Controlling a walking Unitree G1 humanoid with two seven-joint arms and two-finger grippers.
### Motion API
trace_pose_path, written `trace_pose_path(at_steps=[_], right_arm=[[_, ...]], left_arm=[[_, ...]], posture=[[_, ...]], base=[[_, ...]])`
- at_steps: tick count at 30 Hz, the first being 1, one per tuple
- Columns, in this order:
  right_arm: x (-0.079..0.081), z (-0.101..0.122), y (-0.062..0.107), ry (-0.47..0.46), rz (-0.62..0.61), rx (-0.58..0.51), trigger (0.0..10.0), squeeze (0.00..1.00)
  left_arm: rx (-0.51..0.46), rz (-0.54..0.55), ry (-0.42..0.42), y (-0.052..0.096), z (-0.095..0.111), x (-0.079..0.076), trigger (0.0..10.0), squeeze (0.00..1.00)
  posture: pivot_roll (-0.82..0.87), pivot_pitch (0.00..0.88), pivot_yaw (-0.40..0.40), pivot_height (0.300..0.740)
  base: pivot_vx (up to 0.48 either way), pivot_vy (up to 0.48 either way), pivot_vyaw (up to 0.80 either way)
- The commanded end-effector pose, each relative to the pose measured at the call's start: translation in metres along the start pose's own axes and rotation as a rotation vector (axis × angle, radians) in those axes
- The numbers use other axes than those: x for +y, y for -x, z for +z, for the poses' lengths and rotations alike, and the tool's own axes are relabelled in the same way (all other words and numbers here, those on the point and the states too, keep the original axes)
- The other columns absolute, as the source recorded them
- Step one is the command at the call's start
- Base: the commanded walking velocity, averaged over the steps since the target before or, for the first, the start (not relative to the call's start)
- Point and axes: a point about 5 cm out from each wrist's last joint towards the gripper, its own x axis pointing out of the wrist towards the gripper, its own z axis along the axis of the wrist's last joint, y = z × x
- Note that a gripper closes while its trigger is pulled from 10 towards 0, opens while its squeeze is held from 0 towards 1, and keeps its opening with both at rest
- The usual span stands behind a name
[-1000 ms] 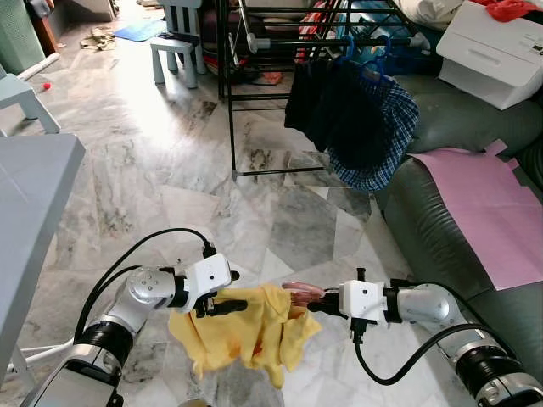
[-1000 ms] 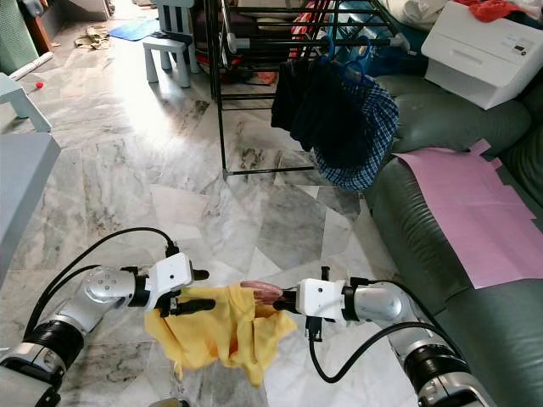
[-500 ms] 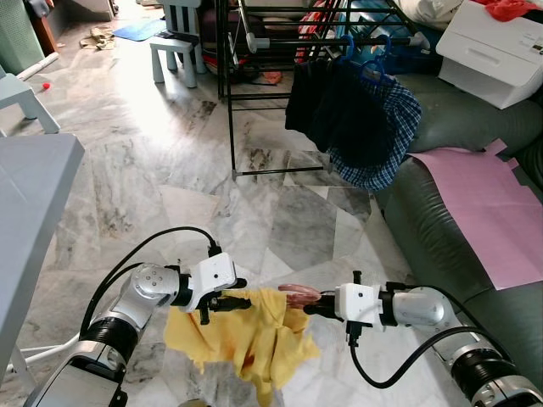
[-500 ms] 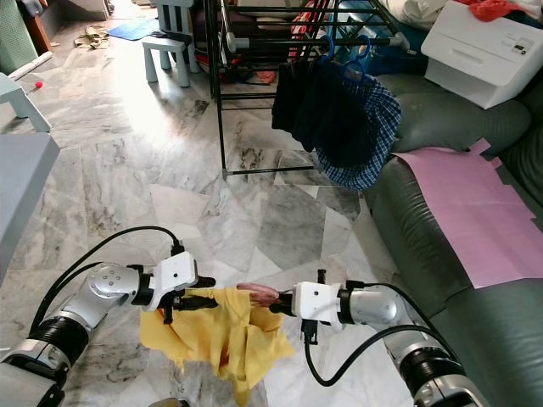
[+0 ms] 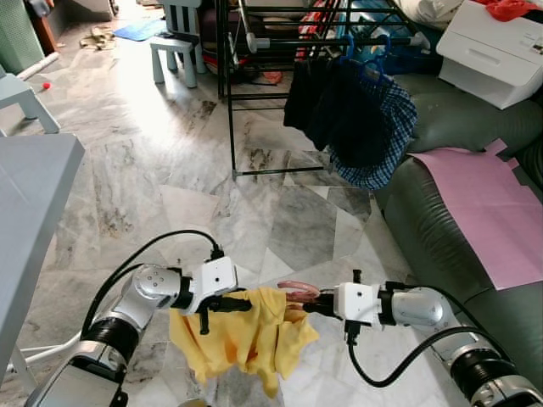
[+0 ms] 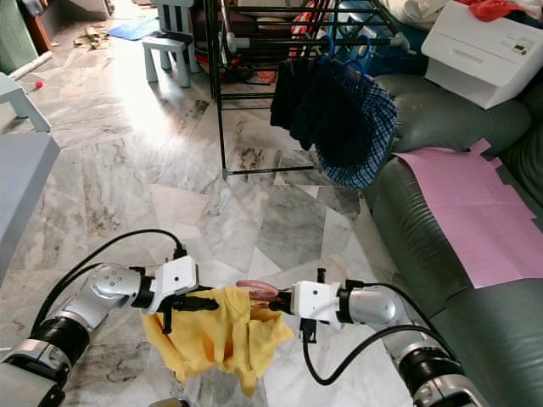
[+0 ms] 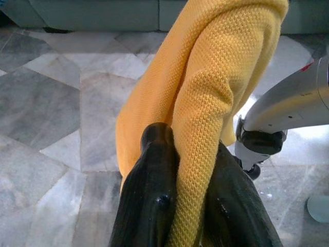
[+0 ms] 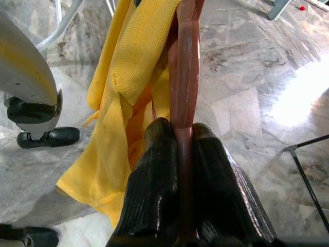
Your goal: Hang hanger
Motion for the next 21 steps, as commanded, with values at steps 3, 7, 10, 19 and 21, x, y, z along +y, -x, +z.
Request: trace_pose_path(at_steps=[3, 7, 10, 19, 21], right_arm=[[-0.001, 0.000, -0.003, -0.052, 0.005, -0.004, 10.0, 1.00], [0.000, -0.002, -0.002, -0.079, 0.013, -0.004, 10.0, 1.00], [-0.001, -0.002, -0.001, -0.075, 0.011, -0.001, 10.0, 1.00], [-0.023, 0.000, 0.011, -0.041, -0.068, 0.020, 10.0, 1.00], [-0.034, 0.000, 0.016, -0.038, -0.150, 0.030, 10.0, 1.00]], left_arm=[[-0.043, 0.039, 0.006, -0.001, 0.007, 0.005, 0.0, 0.00], [-0.074, 0.069, 0.032, -0.001, 0.007, 0.005, 0.0, 0.00], [-0.086, 0.095, 0.056, 0.000, 0.005, 0.006, 0.0, 0.00], [-0.049, 0.229, 0.158, 0.004, -0.018, 0.001, 0.0, 0.00], [-0.059, 0.287, 0.280, 0.005, -0.032, -0.005, 0.0, 0.00]], posture=[[0.02, 0.059, -0.069, 0.740], [0.01, 0.059, -0.072, 0.740], [0.01, 0.058, -0.073, 0.740], [0.00, 0.054, -0.075, 0.740], [0.00, 0.053, -0.075, 0.740]], base=[[0.000, 0.000, 0.00], [0.000, 0.000, 0.00], [0.000, 0.000, 0.00], [0.000, 0.000, 0.00], [0.000, 0.000, 0.00]])
